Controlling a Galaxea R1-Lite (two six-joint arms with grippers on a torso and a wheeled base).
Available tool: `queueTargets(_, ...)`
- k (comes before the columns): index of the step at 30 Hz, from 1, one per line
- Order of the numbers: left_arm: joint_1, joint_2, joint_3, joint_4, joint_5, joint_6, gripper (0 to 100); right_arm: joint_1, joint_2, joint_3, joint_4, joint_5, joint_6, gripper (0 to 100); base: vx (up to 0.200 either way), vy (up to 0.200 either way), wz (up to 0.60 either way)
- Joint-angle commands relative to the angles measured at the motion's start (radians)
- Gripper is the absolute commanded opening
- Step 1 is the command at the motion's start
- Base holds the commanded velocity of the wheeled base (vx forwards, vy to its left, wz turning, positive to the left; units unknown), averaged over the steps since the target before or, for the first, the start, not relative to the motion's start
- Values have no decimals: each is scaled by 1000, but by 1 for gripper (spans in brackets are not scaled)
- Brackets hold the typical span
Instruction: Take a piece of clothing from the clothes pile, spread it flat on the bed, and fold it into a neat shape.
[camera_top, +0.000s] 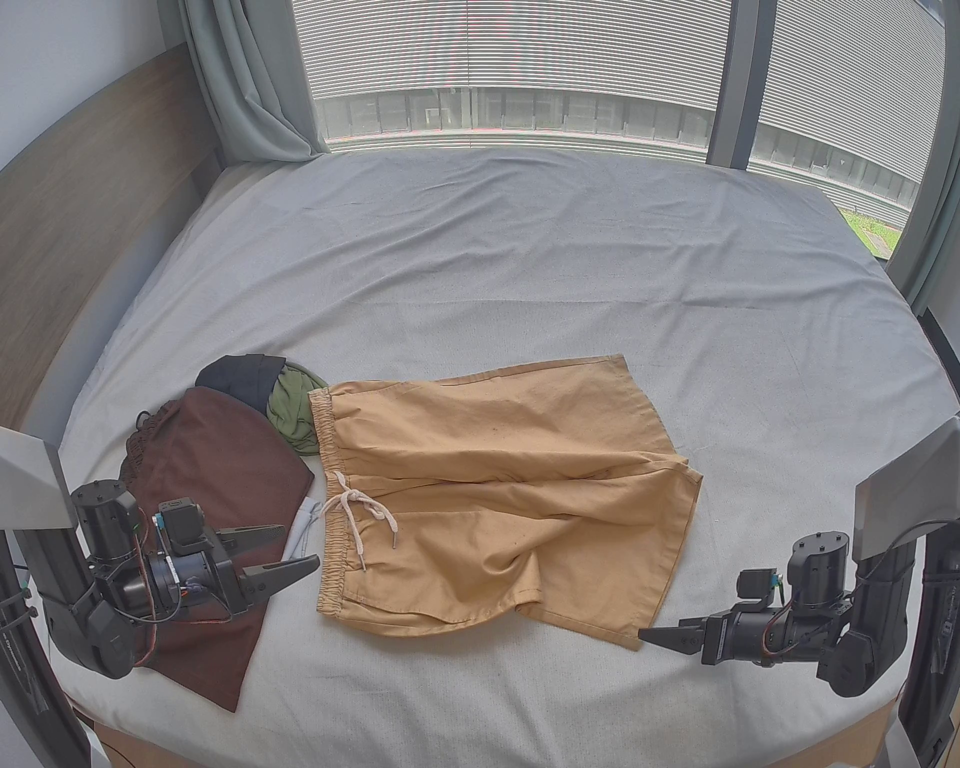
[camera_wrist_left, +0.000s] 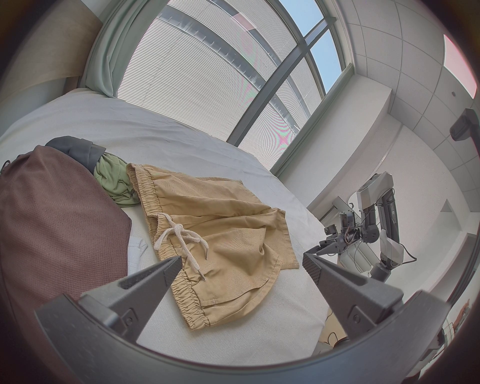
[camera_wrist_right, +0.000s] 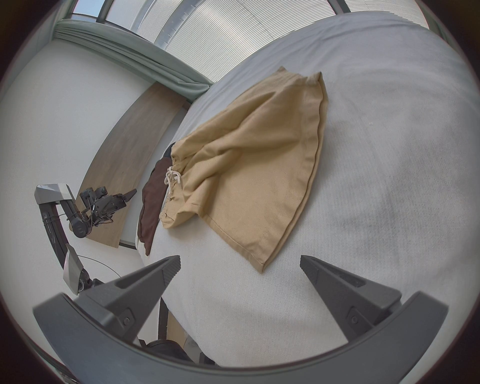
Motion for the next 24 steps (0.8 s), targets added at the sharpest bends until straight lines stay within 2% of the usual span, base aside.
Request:
queueTargets(1,2,1,0,0,0,-1,100,17,66,-13,0,-1,6,100,0,0,0)
queueTargets(14,2,2,0,0,0,-1,100,40,155,-94,-1,-1,35,100,0,0,0)
queueTargets(16,2,2,0,0,0,-1,100,46,156,-111,-3,-1,52,100,0,0,0)
queueTargets(21,4,1,0,0,0,-1,100,94,147,-134,-5,-5,158,100,0,0,0)
queueTargets(24,4,2,0,0,0,-1,100,103,146,-142,-5,-7,172,100,0,0,0)
